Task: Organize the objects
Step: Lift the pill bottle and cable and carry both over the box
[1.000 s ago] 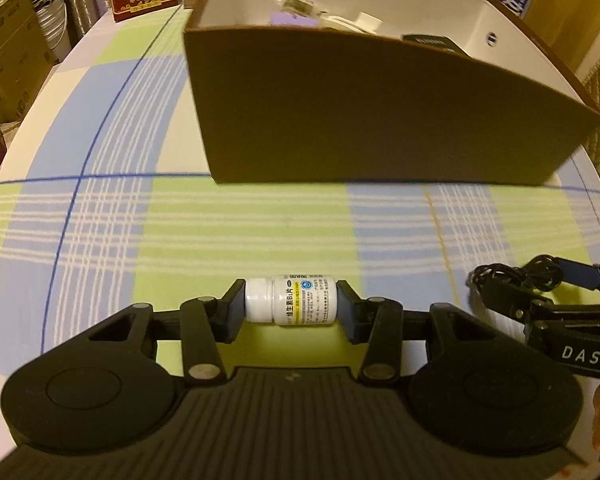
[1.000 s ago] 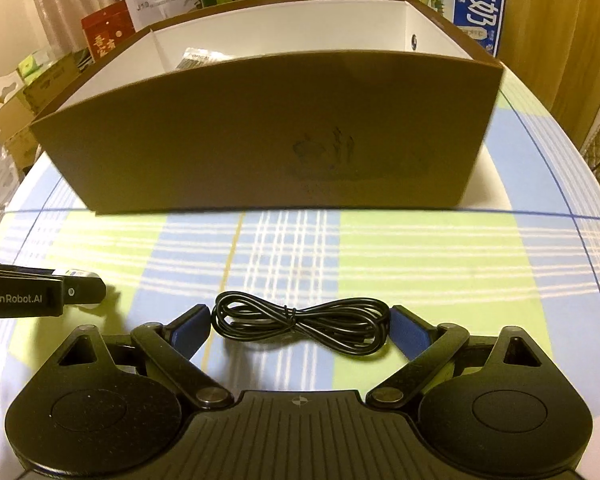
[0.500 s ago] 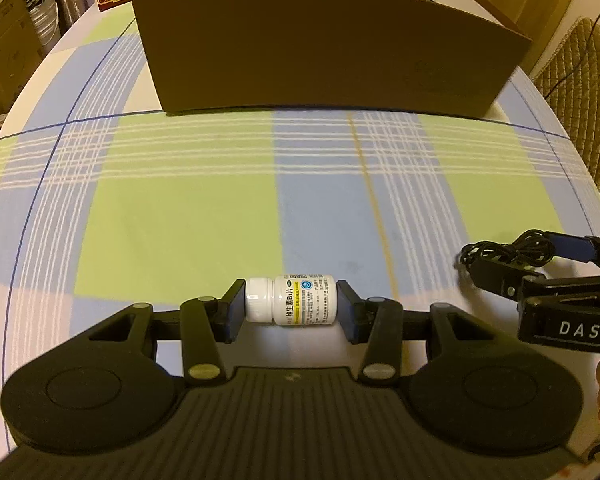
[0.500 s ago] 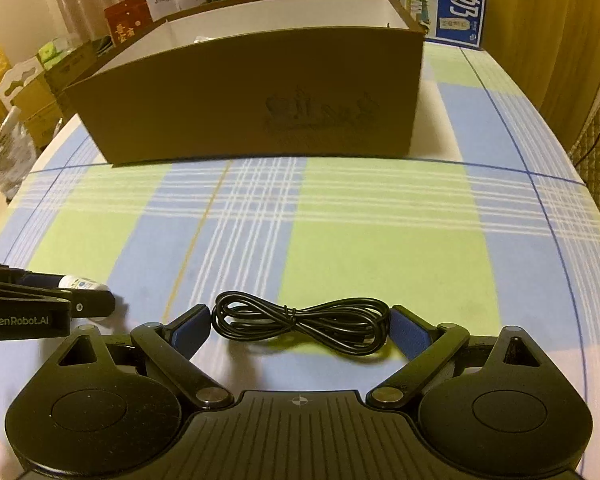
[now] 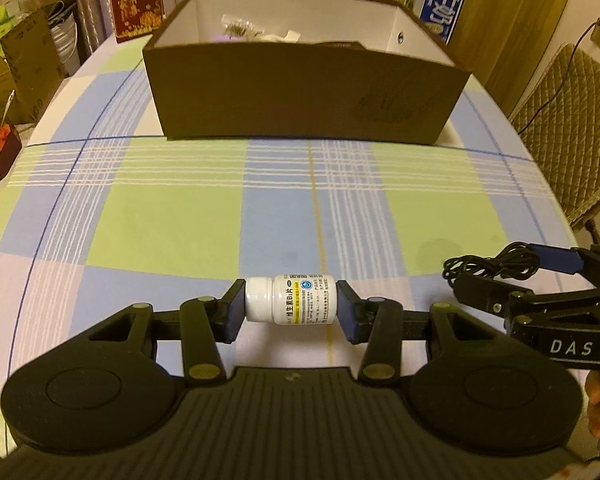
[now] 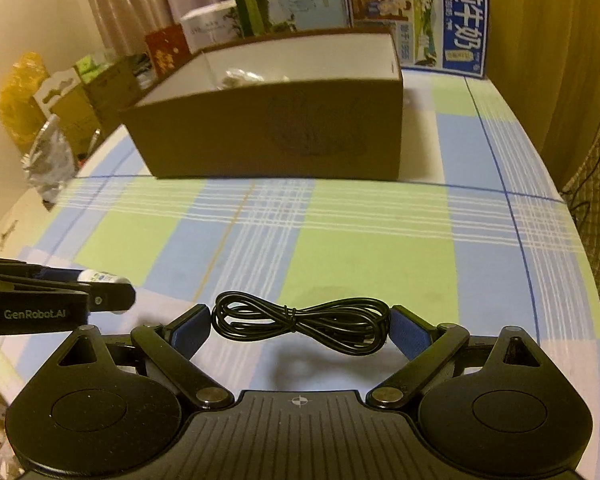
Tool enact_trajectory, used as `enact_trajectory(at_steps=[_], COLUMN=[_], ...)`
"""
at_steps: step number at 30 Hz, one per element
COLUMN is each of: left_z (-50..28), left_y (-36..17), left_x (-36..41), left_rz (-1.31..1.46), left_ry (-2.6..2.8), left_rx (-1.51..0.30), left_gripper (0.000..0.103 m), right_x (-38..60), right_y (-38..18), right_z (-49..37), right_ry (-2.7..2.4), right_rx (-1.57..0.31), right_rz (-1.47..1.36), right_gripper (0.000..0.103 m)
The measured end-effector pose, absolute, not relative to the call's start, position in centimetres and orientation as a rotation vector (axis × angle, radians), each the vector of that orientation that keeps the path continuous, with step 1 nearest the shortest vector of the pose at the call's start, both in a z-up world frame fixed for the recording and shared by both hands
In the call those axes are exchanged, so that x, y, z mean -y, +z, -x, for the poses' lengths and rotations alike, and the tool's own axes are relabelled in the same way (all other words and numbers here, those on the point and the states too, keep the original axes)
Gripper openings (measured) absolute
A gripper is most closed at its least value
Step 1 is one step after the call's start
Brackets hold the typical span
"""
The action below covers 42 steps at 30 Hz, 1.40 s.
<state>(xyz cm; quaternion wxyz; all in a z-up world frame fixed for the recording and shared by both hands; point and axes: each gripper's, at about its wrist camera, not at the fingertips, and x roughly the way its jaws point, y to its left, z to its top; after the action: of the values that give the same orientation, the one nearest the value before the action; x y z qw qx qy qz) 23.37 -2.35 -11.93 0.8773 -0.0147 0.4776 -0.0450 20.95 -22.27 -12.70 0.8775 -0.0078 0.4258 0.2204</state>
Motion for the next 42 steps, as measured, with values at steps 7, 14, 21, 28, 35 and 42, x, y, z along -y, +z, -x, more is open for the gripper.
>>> enact_trajectory(at_steps=[7, 14, 21, 28, 35, 42], left_z=[-22.6, -24.0, -26.3, -29.1, -31.8, -34.7], left_y=[-9.2, -6.6, -4.4, -2.9, -2.0, -1.8], left_x=[2.8, 3.3, 3.3, 2.3, 1.1, 0.1], left_rz=[0.041, 0.032, 0.029, 0.023, 0.006, 0.009], left_ry=[-0.105, -0.146, -0.186, -0.188, -0.177, -0.17], left_rx=[-0.959, -0.925, -0.88, -0.852, -0.824, -0.819], left_gripper=[0.041, 0.041, 0.041, 0.041, 0.041, 0.041], right_x=[22.4, 22.3, 22.2, 21.4, 19.9, 18.4], right_y=[-10.5, -8.1, -5.8, -3.9, -2.8, -2.6], right_z=[-20.6, -21.5, -23.4, -26.0, -28.6, -31.2], right_ry=[0.497, 0.507, 0.498, 0.489, 0.496, 0.496], right_rx=[-0.869, -0.84, -0.8, -0.757, -0.722, -0.713], right_rz=[0.006, -0.01, -0.032, -0.054, -0.052, -0.047], right_gripper=[0.092, 0.092, 0.092, 0.092, 0.092, 0.092])
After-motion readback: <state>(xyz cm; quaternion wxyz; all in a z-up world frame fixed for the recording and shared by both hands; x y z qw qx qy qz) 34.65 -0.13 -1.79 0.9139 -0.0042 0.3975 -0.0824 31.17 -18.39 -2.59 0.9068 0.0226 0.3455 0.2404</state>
